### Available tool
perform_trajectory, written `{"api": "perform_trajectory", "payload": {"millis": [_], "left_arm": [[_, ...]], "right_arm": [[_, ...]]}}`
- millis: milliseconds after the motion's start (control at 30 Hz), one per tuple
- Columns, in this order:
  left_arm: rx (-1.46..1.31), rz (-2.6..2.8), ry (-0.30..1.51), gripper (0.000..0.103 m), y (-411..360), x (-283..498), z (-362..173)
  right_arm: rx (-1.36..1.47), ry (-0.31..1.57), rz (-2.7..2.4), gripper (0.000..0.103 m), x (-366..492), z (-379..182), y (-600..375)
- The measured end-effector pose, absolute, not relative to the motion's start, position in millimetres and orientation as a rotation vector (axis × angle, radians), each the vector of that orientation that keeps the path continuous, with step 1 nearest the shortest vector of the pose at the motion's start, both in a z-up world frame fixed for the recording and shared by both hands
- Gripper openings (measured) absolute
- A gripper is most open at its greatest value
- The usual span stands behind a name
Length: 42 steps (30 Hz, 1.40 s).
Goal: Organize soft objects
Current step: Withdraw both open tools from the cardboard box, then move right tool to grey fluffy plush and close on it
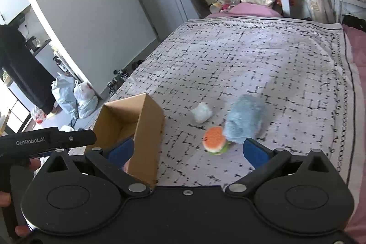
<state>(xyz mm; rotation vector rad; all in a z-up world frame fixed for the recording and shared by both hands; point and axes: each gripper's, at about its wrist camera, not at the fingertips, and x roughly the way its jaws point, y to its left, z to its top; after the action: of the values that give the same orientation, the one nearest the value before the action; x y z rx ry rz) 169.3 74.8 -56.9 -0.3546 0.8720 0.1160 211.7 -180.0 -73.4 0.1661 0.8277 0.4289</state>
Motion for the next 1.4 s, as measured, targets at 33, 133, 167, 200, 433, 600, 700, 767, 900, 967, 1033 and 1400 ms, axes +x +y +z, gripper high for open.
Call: {"api": "perform_trajectory", "payload": {"millis": [33,133,167,200,433,600,700,767,900,967,1033,1400], "left_arm": [[-0.342,0.114,0.868,0.102,71.2,169.7,-56.0],[-0.338,0.102,0.865,0.102,62.5,171.8,-53.9],[-0.341,0.096,0.865,0.102,59.8,172.5,-53.4],[-0.336,0.092,0.865,0.102,56.3,173.5,-52.8],[-0.31,0.069,0.868,0.102,35.6,178.6,-52.0],[-0.304,0.077,0.889,0.102,23.3,185.7,-54.9],[-0.29,0.078,0.9,0.102,15.1,189.9,-56.8],[-0.288,0.08,0.905,0.102,10.1,192.8,-56.8],[-0.276,0.083,0.906,0.102,-0.8,200.3,-57.3],[-0.271,0.088,0.903,0.102,-4.3,203.3,-57.7],[-0.273,0.091,0.902,0.102,-7.5,207.6,-58.9],[-0.304,0.08,0.896,0.1,-14.8,233.2,-71.9]], "right_arm": [[0.167,0.826,0.426,0.103,212.0,-73.1,-183.8],[0.173,0.822,0.416,0.103,213.1,-72.2,-194.6],[0.179,0.82,0.413,0.103,213.4,-72.1,-198.7],[0.185,0.818,0.411,0.103,213.8,-72.1,-202.3],[0.242,0.814,0.361,0.103,220.7,-76.0,-226.3],[0.295,0.813,0.315,0.103,228.1,-79.1,-241.8],[0.334,0.813,0.291,0.103,233.5,-80.0,-251.4],[0.354,0.808,0.28,0.103,236.9,-80.1,-256.6],[0.391,0.802,0.281,0.103,244.3,-80.2,-262.4],[0.402,0.797,0.288,0.102,248.3,-79.9,-262.6],[0.403,0.794,0.306,0.101,252.2,-79.6,-260.6],[0.475,0.918,0.277,0.064,286.0,-101.0,-258.5]]}}
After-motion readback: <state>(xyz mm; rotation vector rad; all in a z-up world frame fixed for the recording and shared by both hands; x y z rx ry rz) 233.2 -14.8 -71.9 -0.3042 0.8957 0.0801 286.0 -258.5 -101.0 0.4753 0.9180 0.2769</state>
